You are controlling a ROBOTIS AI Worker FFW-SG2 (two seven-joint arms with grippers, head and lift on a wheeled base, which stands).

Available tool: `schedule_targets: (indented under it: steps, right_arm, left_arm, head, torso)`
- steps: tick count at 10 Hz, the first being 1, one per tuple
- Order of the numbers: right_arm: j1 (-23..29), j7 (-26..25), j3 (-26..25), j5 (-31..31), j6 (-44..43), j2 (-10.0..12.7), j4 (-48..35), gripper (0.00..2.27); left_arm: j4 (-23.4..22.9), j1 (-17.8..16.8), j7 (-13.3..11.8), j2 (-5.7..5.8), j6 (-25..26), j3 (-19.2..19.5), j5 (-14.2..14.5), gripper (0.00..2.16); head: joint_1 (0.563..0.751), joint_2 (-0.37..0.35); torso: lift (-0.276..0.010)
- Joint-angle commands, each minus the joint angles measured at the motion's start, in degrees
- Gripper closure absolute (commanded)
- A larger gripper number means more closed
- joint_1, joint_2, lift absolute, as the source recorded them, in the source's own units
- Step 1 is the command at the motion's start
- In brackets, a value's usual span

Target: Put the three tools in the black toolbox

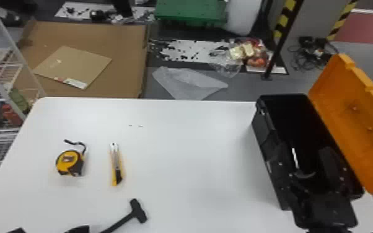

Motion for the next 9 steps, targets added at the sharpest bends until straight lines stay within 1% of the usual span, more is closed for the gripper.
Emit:
schedule_targets:
  steps: [1, 2, 3, 4, 7, 9]
  right_arm:
    - [0.0, 0.0, -0.1, 0.0, 0.0, 0.0, 0.0, 0.1]
    - [0.0, 0.0, -0.1, -0.1, 0.0, 0.0, 0.0, 0.1]
    - [0.0, 0.0, -0.2, -0.2, 0.0, -0.1, 0.0, 0.1]
    - [0.0, 0.0, -0.2, -0.3, 0.0, -0.1, 0.0, 0.1]
    - [0.0, 0.0, -0.2, -0.4, -0.2, -0.2, 0.0, 0.1]
    - [0.0, 0.0, -0.2, -0.5, -0.3, -0.3, -0.1, 0.1]
  left_arm:
    - [-1.0, -0.4, 0.3, 0.0, 0.1, 0.9, 0.2, 0.09]
    - [-0.9, -1.4, 0.5, 0.0, 0.3, 1.4, 0.1, 0.1]
    - [-0.9, -2.1, 0.4, 0.0, 1.0, 1.4, -0.3, 0.16]
    - [-0.9, -2.1, 0.4, 0.0, 1.2, 1.2, -0.5, 0.16]
    - [-0.5, -2.3, 0.4, 0.0, 2.1, -0.3, -0.8, 0.16]
    - [0.6, -2.3, 0.7, 0.0, 2.1, -1.0, -1.5, 0.22]
  head:
    - [0.695, -0.045]
    - [0.695, -0.038]
    - [0.695, -0.024]
    - [0.695, -0.015]
    - [0.695, -0.03]
    - [0.695, -0.046]
  torso:
    - [-0.055]
    - [-0.055]
    - [-0.055]
    - [-0.055]
    - [-0.055]
    - [-0.055]
